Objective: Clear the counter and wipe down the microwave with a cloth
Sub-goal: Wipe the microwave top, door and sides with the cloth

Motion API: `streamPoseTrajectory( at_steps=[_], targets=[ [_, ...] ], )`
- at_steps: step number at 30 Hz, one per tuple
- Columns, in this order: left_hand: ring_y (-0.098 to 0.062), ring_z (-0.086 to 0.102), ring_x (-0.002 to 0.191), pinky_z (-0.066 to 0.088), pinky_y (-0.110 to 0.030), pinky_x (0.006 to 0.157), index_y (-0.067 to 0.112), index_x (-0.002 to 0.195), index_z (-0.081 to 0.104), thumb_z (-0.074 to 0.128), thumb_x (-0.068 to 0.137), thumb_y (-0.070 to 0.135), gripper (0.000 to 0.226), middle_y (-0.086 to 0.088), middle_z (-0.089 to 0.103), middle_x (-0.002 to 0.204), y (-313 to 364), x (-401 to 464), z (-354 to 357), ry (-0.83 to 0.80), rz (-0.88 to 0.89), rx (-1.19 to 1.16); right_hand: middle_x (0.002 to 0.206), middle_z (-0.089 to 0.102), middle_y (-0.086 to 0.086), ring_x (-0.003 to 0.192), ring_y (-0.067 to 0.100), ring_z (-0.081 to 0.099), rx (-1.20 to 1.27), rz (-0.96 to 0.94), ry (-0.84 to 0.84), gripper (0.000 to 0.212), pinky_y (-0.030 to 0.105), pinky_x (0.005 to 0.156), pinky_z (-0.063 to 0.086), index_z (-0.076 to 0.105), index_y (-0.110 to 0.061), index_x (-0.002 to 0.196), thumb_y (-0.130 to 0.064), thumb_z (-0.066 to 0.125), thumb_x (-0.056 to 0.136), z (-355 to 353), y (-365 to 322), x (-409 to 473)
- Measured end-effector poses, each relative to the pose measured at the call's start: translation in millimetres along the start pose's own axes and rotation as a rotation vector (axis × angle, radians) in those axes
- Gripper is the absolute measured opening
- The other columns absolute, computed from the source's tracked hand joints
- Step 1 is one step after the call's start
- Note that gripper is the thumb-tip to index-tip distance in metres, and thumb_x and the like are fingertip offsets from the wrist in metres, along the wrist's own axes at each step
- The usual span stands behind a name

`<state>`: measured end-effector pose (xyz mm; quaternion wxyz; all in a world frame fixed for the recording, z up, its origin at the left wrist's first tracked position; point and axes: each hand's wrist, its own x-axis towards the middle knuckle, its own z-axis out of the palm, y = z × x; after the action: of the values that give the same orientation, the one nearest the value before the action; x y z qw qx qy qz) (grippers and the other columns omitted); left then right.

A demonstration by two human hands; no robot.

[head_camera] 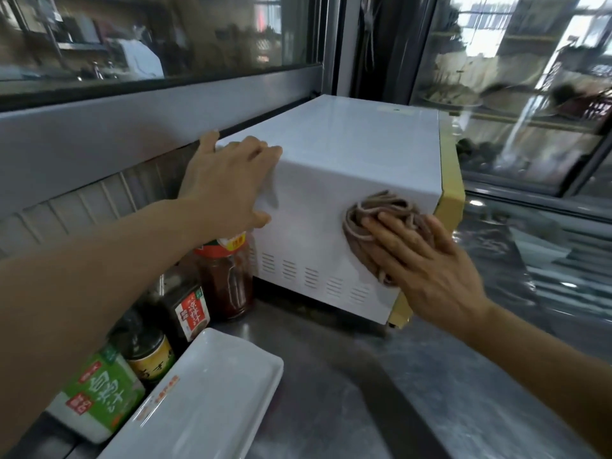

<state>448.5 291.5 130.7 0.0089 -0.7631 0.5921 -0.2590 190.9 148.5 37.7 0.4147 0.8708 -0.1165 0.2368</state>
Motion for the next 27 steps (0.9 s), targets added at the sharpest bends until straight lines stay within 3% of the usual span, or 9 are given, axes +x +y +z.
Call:
streamPoseTrajectory(
  at_steps=[2,4,8,10,14,18,20,24,27],
  targets=[
    [-0.027,0.039,0.131,0.013,-0.052,0.113,0.018,0.144,0.026,0.071,0.069,0.053,0.094,-0.009,0.037,0.146,1.9,-0.9,3.5,0.032,-0.013,-0.007,0.156,0.018,0.004,0.147,0.020,0.005,0.008,0.086,0.055,0.058,0.045,0.119,0.002,0.031,-0.015,0.147,-0.008,0.024,0.089,4.9,-0.3,-3.3],
    [-0.029,0.041,0.129,0.012,-0.052,0.113,0.015,0.142,0.029,0.073,0.068,0.050,0.093,-0.011,0.039,0.144,2.0,-2.3,7.4,0.071,-0.018,-0.004,0.155,0.022,0.005,0.147,0.020,0.004,0.025,0.085,0.039,0.057,0.044,0.118,0.003,0.033,-0.014,0.145,-0.009,0.027,0.089,17.7,-17.7,-17.2],
    [-0.033,0.045,0.125,0.014,-0.053,0.112,0.013,0.141,0.032,0.075,0.066,0.047,0.093,-0.014,0.042,0.141,3.2,-2.3,10.3,0.112,-0.018,0.011,0.145,0.041,0.002,0.137,0.016,0.034,-0.049,-0.275,-0.203,0.049,0.041,0.114,0.003,0.044,-0.021,0.137,-0.027,0.038,0.089,33.8,-48.9,-60.5],
    [-0.033,0.046,0.124,0.015,-0.053,0.111,0.012,0.140,0.033,0.076,0.065,0.046,0.093,-0.014,0.043,0.141,4.2,-2.7,10.8,0.118,-0.022,0.005,0.144,0.043,0.001,0.135,0.016,0.037,-0.045,-0.286,-0.268,0.052,0.040,0.114,0.003,0.047,-0.022,0.136,-0.027,0.033,0.087,28.7,-45.5,-65.7],
    [-0.033,0.045,0.126,0.014,-0.055,0.110,0.012,0.141,0.034,0.077,0.064,0.044,0.094,-0.015,0.042,0.142,0.5,-3.7,11.7,0.126,-0.014,-0.027,0.154,0.027,0.003,0.147,0.017,0.002,0.003,-0.007,-0.050,0.058,0.041,0.118,-0.001,0.041,-0.016,0.142,-0.015,0.034,0.084,5.7,0.0,-41.1],
    [-0.034,0.046,0.124,0.015,-0.055,0.110,0.011,0.140,0.036,0.078,0.063,0.042,0.093,-0.016,0.044,0.140,-1.2,-5.0,18.0,0.157,-0.008,-0.017,0.158,0.014,0.005,0.148,0.022,0.003,-0.018,0.163,0.085,0.058,0.045,0.119,0.002,0.028,-0.015,0.148,-0.021,0.042,0.092,0.6,16.6,-22.0],
    [-0.036,0.047,0.122,0.015,-0.057,0.110,0.010,0.138,0.038,0.078,0.062,0.041,0.092,-0.017,0.046,0.139,-0.3,-5.0,20.8,0.183,-0.009,-0.019,0.157,0.018,0.008,0.147,0.023,-0.001,0.015,0.108,0.055,0.059,0.046,0.118,0.003,0.028,-0.013,0.148,-0.018,0.043,0.091,14.8,-3.1,-34.7],
    [-0.036,0.051,0.118,0.015,-0.056,0.109,0.010,0.138,0.038,0.078,0.064,0.041,0.089,-0.017,0.048,0.137,-4.5,-4.6,19.9,0.206,0.023,-0.001,0.152,0.025,0.008,0.147,0.023,-0.002,-0.014,-0.183,-0.161,0.065,0.042,0.118,-0.001,0.017,-0.011,0.146,-0.018,0.031,0.084,36.2,-33.6,-84.0],
    [-0.035,0.053,0.114,0.012,-0.056,0.110,0.010,0.139,0.039,0.076,0.066,0.040,0.087,-0.016,0.049,0.135,-9.3,-4.6,19.3,0.206,0.047,-0.002,0.154,0.022,0.009,0.147,0.024,-0.002,0.006,-0.160,-0.225,0.063,0.043,0.119,-0.003,0.026,-0.012,0.147,-0.016,0.029,0.084,38.6,-38.1,-94.7]
  ],
)
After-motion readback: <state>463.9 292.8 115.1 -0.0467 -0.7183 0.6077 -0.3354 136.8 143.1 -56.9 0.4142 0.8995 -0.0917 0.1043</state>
